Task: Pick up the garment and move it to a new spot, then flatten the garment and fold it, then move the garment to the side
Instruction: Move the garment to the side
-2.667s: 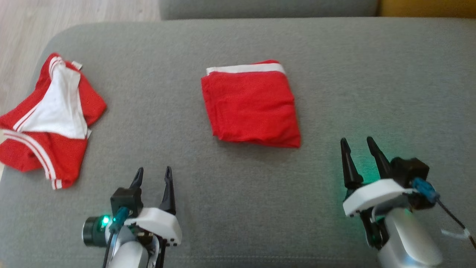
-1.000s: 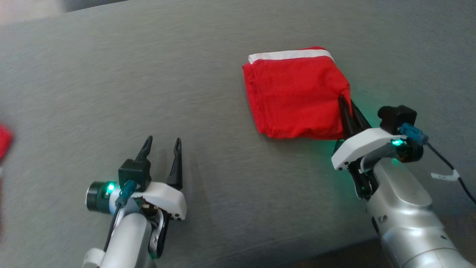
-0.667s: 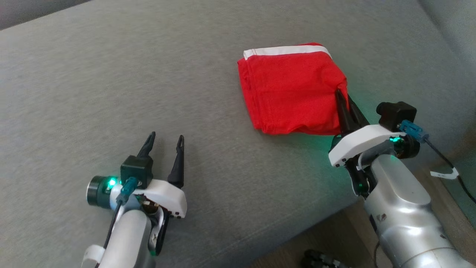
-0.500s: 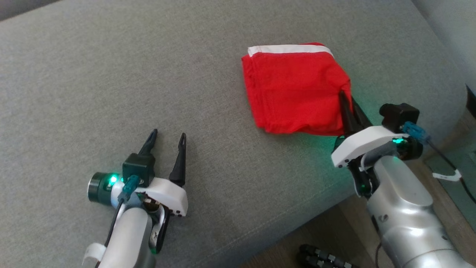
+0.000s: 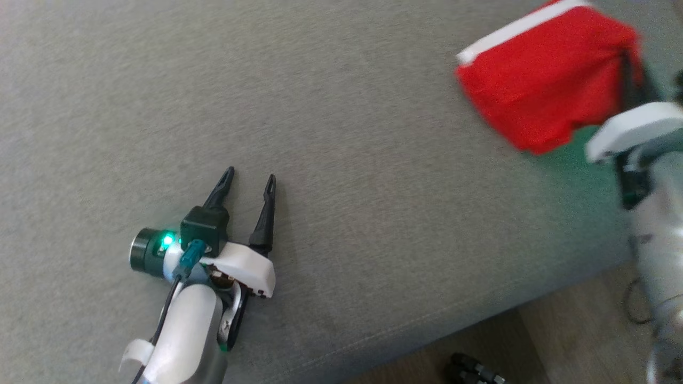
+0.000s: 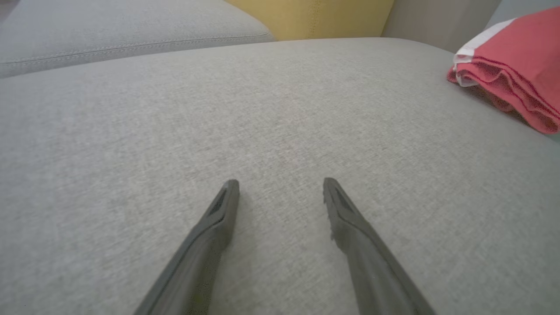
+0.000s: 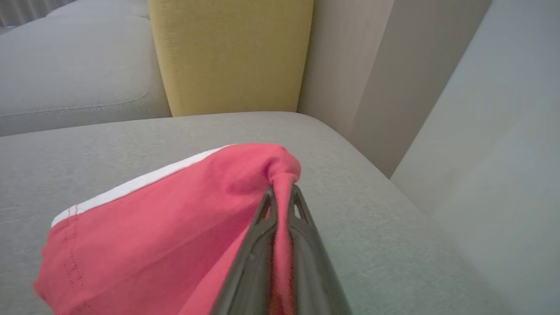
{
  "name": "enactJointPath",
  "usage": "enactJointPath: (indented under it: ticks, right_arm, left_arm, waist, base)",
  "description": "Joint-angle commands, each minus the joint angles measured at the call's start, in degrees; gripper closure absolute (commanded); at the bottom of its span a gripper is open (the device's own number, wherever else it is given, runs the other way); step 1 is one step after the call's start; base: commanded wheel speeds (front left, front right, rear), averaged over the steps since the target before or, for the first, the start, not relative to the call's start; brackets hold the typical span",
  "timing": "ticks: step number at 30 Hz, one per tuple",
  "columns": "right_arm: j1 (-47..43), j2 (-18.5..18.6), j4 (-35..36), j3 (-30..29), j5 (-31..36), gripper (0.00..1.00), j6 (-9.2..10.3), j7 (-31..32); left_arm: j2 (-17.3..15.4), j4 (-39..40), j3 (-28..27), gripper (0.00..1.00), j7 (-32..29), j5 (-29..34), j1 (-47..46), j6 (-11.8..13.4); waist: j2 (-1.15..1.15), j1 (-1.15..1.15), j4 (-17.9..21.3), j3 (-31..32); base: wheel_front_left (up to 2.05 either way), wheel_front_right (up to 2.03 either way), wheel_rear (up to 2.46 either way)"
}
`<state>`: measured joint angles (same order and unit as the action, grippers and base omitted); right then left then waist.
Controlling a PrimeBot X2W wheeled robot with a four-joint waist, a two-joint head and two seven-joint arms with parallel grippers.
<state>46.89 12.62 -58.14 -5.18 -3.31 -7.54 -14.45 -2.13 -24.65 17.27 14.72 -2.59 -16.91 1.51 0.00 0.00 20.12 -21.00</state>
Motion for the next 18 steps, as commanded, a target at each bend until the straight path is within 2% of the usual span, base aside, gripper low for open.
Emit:
enactJointPath:
  ticks: [1,2,9,18]
  right_arm:
    - [2.33,2.31,-0.17,-1.41,1.95,1.0,0.05,-0.54]
    - [2.33,2.31,-0.17,-1.41,1.95,1.0,0.05,-0.54]
    - [5.49,6.24,-3.3,-10.9,7.79,1.0,0.05,-0.54]
    - [5.92,6.75,-2.88,-18.3,14.23,1.0,0.05,-0.54]
  left_arm:
    - [-0.83,1.2,-1.81,0.0,0.28,0.76,-0.85,0.2]
    - [-0.83,1.2,-1.81,0.0,0.28,0.76,-0.85,0.2]
    - [-0.82,1.63,-1.84,0.0,0.28,0.81,-0.56,0.25]
    - [-0.88,1.6,-2.34,0.0,0.28,0.99,-0.77,0.38]
  waist:
    - [0.0,0.0,-1.68,-0.87]
    - [0.0,0.0,-1.68,-0.87]
    - [0.0,0.0,-3.06,-1.02]
    - [0.0,0.0,-3.07,-1.03]
  base:
    - [0.0,0.0,0.0]
    - [0.0,0.0,0.0]
    - [0.0,0.0,0.0]
    - [0.0,0.0,0.0]
